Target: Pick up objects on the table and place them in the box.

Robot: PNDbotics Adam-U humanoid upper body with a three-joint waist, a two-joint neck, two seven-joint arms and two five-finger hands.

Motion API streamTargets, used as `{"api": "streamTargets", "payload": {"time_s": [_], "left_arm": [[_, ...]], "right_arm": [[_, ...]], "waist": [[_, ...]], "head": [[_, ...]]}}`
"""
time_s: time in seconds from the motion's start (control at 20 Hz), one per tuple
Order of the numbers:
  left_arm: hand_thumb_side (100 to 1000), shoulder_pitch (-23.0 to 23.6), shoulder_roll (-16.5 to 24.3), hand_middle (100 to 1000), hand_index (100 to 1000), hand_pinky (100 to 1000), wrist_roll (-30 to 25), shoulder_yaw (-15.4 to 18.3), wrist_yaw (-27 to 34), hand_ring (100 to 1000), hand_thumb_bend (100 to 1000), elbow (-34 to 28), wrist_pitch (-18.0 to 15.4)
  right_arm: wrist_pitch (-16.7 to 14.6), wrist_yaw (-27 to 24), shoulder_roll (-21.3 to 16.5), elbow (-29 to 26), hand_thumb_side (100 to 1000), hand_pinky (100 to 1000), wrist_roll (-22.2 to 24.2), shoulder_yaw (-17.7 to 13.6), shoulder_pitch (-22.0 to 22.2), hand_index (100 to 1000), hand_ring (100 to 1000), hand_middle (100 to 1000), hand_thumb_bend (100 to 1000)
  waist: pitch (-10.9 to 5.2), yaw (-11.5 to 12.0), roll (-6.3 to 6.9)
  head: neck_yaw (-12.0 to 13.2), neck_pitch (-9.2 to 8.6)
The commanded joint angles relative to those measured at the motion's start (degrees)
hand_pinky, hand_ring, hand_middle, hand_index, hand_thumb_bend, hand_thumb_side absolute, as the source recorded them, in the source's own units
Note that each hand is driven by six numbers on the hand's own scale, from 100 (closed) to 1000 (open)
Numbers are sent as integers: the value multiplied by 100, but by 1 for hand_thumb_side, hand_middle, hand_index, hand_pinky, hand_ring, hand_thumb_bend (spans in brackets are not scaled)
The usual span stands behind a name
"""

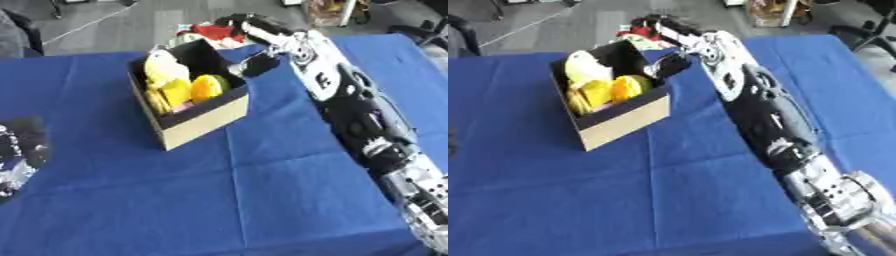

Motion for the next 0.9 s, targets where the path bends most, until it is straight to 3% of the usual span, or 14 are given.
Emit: {"api": "streamTargets", "payload": {"time_s": [0.05, 0.2, 0.4, 0.6, 0.9], "left_arm": [[533, -91, 23, 661, 806, 709, 104, 94, 29, 671, 572, -101, 6], [524, -143, 10, 664, 804, 709, 281, 136, 55, 674, 568, -111, 20], [513, -205, -16, 676, 804, 711, 493, 141, 96, 685, 565, -139, -2], [507, -167, -104, 673, 801, 712, 681, 149, 156, 684, 562, -153, -65], [508, -40, -252, 667, 801, 714, 812, 165, 242, 679, 560, -142, -155]], "right_arm": [[333, -966, -501, -1175, 165, 819, -787, -306, 415, 897, 742, 804, 118], [548, -2158, -754, -2230, 151, 806, -1493, -535, 1412, 863, 717, 768, 100], [517, -2865, -631, -3048, 170, 798, -1839, -702, 2768, 841, 700, 746, 100], [440, -3075, -25, -3293, 215, 793, -1861, -770, 3696, 826, 679, 725, 100], [384, -2939, 727, -3189, 219, 788, -1891, -682, 4307, 812, 663, 712, 100]], "waist": [[-81, -39, -108], [-14, -91, -153], [73, -147, -185], [100, -185, -149], [100, -266, -125]], "head": [[140, -30], [305, -78], [548, -99], [857, 5], [972, 27]]}}
